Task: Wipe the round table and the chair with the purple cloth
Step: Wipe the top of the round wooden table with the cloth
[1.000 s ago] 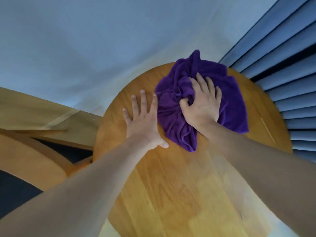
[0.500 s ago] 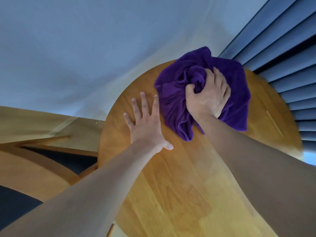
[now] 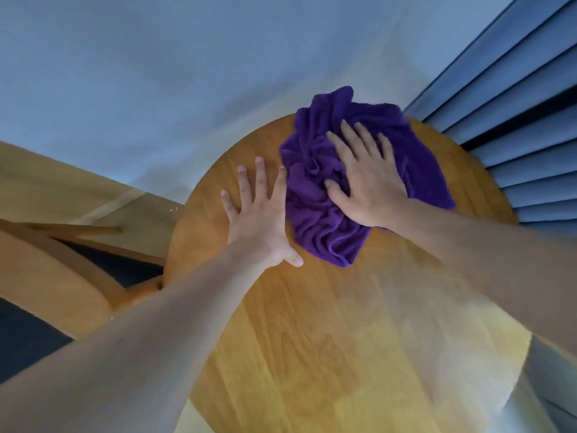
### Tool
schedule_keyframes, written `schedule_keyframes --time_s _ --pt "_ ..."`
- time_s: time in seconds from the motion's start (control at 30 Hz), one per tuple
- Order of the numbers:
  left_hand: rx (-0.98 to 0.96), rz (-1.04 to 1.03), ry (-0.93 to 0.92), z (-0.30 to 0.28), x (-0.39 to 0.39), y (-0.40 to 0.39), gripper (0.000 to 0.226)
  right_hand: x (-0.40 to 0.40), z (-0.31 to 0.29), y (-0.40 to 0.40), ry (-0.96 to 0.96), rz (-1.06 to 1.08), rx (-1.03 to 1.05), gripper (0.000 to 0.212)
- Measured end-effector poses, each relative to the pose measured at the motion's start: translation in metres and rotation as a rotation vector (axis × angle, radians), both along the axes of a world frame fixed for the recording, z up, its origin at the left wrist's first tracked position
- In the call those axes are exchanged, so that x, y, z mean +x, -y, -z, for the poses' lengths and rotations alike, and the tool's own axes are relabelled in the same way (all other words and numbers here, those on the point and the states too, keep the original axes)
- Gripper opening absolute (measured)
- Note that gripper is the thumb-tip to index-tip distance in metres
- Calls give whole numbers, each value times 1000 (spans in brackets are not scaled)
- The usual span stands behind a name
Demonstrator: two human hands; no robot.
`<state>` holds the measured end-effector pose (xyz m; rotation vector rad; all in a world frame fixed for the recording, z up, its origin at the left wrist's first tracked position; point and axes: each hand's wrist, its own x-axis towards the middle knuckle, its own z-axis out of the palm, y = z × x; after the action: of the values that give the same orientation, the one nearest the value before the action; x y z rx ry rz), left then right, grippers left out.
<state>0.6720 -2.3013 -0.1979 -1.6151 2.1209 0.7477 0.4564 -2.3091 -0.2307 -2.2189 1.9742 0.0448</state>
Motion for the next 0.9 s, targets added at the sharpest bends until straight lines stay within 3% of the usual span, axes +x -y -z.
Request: schedule_keyframes --time_s 0.1,0.17,0.23,0.4,0.47,0.63,0.8,0.9 --pt "-4 -14 -7 0 0 0 171 -27 -5 20 -39 -392 84 84" --pt "-10 -20 -4 -1 -1 1 172 -32 -5 28 -25 -449 87 85" --pt "-15 -17 13 -2 -4 1 172 -29 -3 23 29 -337 31 82" --pt "-9 27 116 -8 -14 0 173 -12 2 4 103 400 -84 76" --pt "-1 47 163 -13 -24 2 174 -9 2 6 94 459 -55 79" --pt "26 58 180 -17 -23 1 172 -17 1 -2 55 286 -27 79" --pt "28 38 168 -17 -22 2 173 -99 -1 -19 23 -384 23 82" --pt "29 22 179 -14 -23 3 174 -117 -4 -19 72 -207 3 77"
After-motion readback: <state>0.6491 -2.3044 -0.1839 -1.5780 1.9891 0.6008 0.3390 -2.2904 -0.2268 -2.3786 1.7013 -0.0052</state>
